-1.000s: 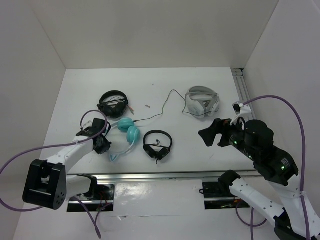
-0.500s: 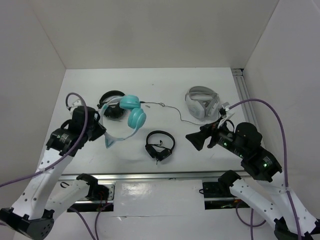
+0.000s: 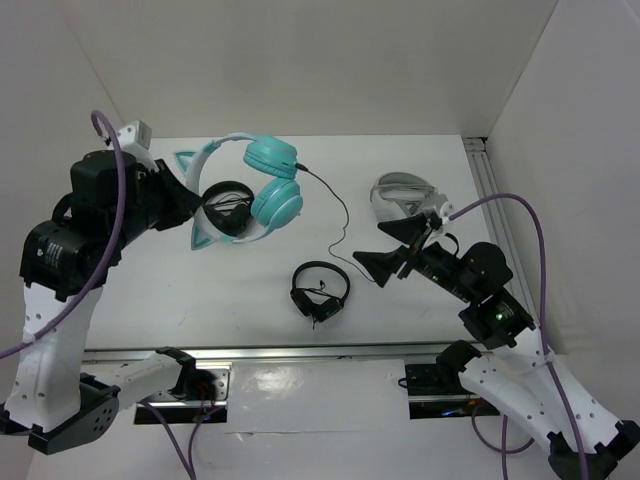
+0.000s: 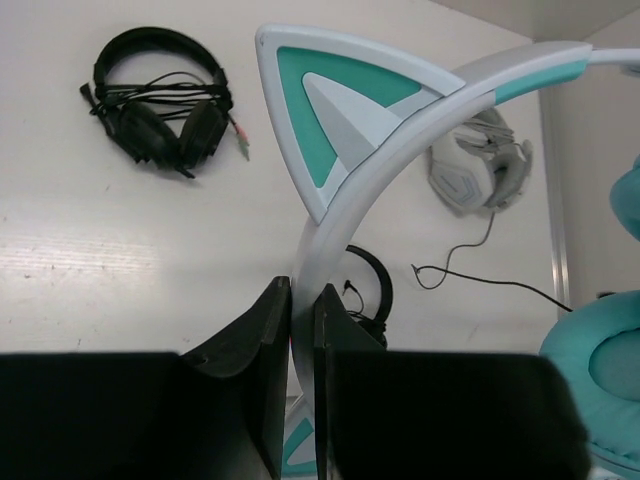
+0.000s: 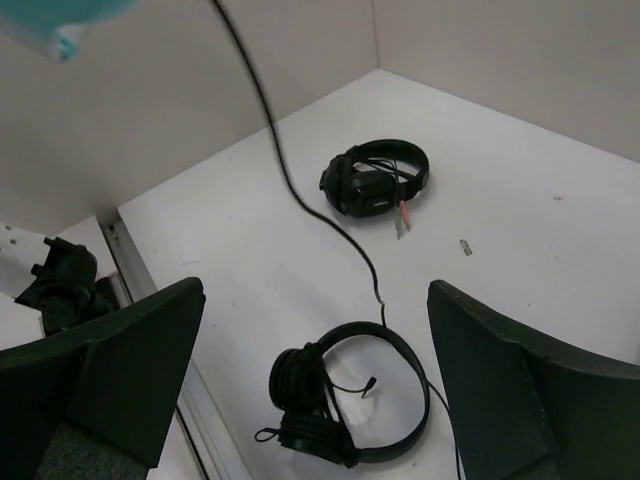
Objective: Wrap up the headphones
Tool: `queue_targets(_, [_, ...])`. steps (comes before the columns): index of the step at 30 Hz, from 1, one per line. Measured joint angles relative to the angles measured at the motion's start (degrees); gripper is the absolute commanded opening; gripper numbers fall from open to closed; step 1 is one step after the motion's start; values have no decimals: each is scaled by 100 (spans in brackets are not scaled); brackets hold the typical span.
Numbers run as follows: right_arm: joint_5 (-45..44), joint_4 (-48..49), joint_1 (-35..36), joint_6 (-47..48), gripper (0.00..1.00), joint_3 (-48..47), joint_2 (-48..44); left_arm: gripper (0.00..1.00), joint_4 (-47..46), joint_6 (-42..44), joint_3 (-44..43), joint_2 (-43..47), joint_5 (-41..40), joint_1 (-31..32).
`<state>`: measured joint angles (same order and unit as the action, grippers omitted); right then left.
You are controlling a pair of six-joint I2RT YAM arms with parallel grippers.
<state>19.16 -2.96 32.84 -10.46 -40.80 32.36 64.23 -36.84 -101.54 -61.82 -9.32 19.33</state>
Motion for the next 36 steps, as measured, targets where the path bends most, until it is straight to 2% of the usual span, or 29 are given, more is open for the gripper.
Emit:
queue_targets(4, [0,411,0,4,98,-2,509,0,179,94,-542,-118,400,0])
queue_targets(12, [-24,1156,0,-39,73,107,1049,0,380,105,-872,-297,1016,2])
queue_targets(15, [-28,1460,0,-44,54,232,1123,0,420,90,-955,-345,1161,2])
queue_targets(16, [-28,1563,0,-52,39,291,1150,0,435,81,-992,-350,1191,2])
queue_targets(18, [-28,1716,0,-59,37,400,1215,0,450,66,-1102,-361,1226,2])
queue_targets(19, [-31,1773,-2,-79,30,457,1241,0,452,61,-1145,-361,1228,2])
queue_targets(20, [-35,1853,-2,-76,14,533,1259,0,450,48,-1185,-356,1231,2])
queue_targets(23, [-74,1923,-2,-131,0,693,1279,0,444,42,-1276,-352,1209,2])
queue_targets(26, [-280,1858,-2,-184,0,748,1237,0,420,72,-1239,-345,1071,4])
queue_targets(29, [-765,1447,-2,-111,0,691,986,0,175,199,-778,-240,761,11])
queue_targets(32, [-1362,817,-4,4,0,367,713,0,-232,387,122,-48,267,11])
queue_targets(36, [-2072,-46,-11,201,0,-573,649,0,-686,647,1263,11,-470,72])
